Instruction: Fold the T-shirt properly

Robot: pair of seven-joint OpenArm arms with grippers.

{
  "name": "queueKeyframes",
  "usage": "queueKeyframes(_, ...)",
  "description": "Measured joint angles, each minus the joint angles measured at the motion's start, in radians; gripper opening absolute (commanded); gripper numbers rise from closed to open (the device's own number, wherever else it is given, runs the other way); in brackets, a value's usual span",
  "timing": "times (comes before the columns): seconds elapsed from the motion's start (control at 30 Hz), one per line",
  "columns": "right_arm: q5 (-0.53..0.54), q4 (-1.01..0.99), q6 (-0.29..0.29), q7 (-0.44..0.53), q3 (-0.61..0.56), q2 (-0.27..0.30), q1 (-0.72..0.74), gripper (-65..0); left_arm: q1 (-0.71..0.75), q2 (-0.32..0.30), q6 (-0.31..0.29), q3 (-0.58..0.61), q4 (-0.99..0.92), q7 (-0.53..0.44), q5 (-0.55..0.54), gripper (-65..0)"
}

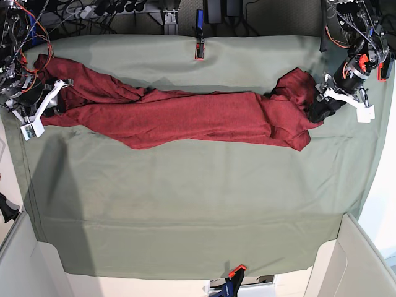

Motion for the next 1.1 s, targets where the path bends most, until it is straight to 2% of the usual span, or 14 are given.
queueKeyframes(0.23, 0.012, 0.000, 0.000, 0.000, 0.000, 0.000, 0.000, -47.0, -0.004, -0.005, -0.002, -0.001, 0.000, -0.071, 0.015, -30.2)
queueKeyframes(0.47, 0.021, 0.000, 0.000, -0.011, 0.000, 0.000, -0.019, -47.0, -0.026, 0.006, -0.006, -0.001, -0.074, -0.080, 0.018, -30.2)
queueKeyframes(0.63, 0.021, 0.000, 0.000, -0.011, 0.000, 0.002, -0.016, -47.0, -0.055, 0.003, -0.007, -0.001, -0.182, -0.038, -0.077, -30.2)
queueKeyframes(0.83, 0.022, 0.000, 0.000, -0.011, 0.000, 0.002, -0.017, -47.0, -0.055, 0.005, -0.081, 0.000, -0.196, 0.086, -0.215, -30.2)
queueKeyframes(1.1, 0.022, 0.000, 0.000, -0.011, 0.000, 0.002, -0.017, -47.0, -0.052, -0.001, -0.084, 0.105, -0.195, 0.073, -0.172, -30.2)
